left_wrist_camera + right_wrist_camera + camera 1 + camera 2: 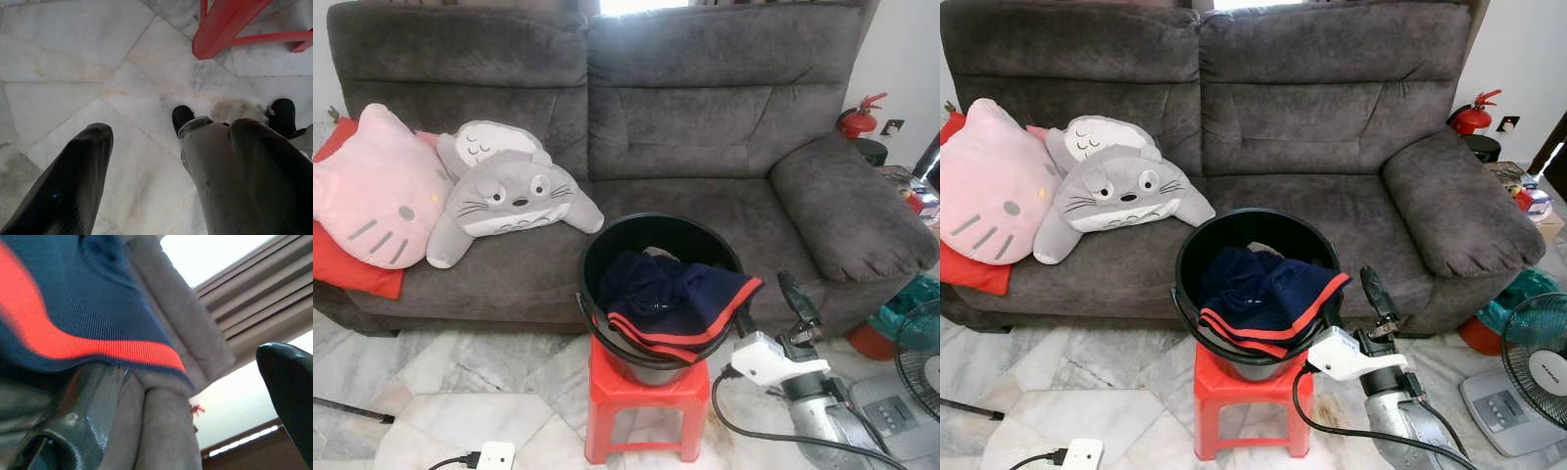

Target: Hang hanger

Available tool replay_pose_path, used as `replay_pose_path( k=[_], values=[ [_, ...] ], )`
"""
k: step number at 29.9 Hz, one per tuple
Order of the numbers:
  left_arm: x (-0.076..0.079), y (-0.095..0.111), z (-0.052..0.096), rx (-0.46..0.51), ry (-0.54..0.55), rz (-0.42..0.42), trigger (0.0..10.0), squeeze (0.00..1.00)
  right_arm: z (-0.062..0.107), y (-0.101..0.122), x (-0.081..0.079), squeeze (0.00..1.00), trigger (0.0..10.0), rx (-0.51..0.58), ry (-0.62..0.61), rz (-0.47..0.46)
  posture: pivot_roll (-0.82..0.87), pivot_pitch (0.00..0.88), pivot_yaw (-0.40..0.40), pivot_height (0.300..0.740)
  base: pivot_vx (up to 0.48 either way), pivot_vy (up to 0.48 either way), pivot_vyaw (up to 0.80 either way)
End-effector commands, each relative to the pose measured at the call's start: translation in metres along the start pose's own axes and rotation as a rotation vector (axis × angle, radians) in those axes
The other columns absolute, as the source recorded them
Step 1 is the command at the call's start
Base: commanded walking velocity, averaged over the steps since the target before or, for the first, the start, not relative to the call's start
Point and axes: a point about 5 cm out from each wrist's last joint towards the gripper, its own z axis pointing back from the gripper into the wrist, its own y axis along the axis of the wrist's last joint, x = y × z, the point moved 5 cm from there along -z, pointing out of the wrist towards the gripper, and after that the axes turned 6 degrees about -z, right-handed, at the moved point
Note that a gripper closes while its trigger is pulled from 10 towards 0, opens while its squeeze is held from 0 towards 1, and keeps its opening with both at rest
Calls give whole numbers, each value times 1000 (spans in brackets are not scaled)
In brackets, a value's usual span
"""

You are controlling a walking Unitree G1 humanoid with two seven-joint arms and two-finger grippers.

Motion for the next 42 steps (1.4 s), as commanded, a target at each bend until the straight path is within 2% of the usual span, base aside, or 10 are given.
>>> replay_pose_path(
  k=[1, 9, 12, 18, 26, 30, 34, 37, 42],
  values=[
    [0, -4, 0, -17, 4, -11, 10000, 0, -2, -5, -4, 0, 10000, -31, 22, -3, -117, 0, 2, 740, 0, 0, 0],
    [-1, -4, 1, -16, 7, -8, 10000, 0, -9, 3, -6, 0, 10000, 17, 27, -26, -115, 0, 2, 740, 0, 0, 0],
    [-1, -4, 1, -16, 11, -9, 10000, 0, -11, 17, -12, 0, 10000, 86, 79, -56, -117, 0, 3, 740, 0, 0, 0],
    [-2, -5, 1, -17, 11, -10, 10000, 0, -8, 21, -21, 0, 10000, 123, 139, -29, -118, 0, 4, 740, 0, 0, 0],
    [-2, -6, 1, -19, 12, -11, 10000, 0, -8, 23, -19, 0, 10000, 144, 132, -17, -119, 0, 6, 740, 0, 0, 0],
    [-3, -6, 1, -18, 12, -12, 10000, 0, -9, 29, -18, 0, 10000, 174, 135, -43, -119, 0, 8, 740, 0, 0, 0],
    [-3, -5, 1, -17, 13, -14, 10000, 0, -3, 38, -34, 0, 10000, 225, 253, -72, -121, 0, 9, 740, 0, 0, 0],
    [-3, -5, 1, -17, 13, -13, 10000, 0, 0, 39, -45, 0, 10000, 240, 314, -30, -121, 0, 9, 740, 0, 0, 0],
    [-2, -5, 1, -16, 12, -10, 10000, 0, -1, 36, -47, 0, 10000, 228, 319, -25, -118, 0, 6, 740, 0, 0, 0]
  ],
)
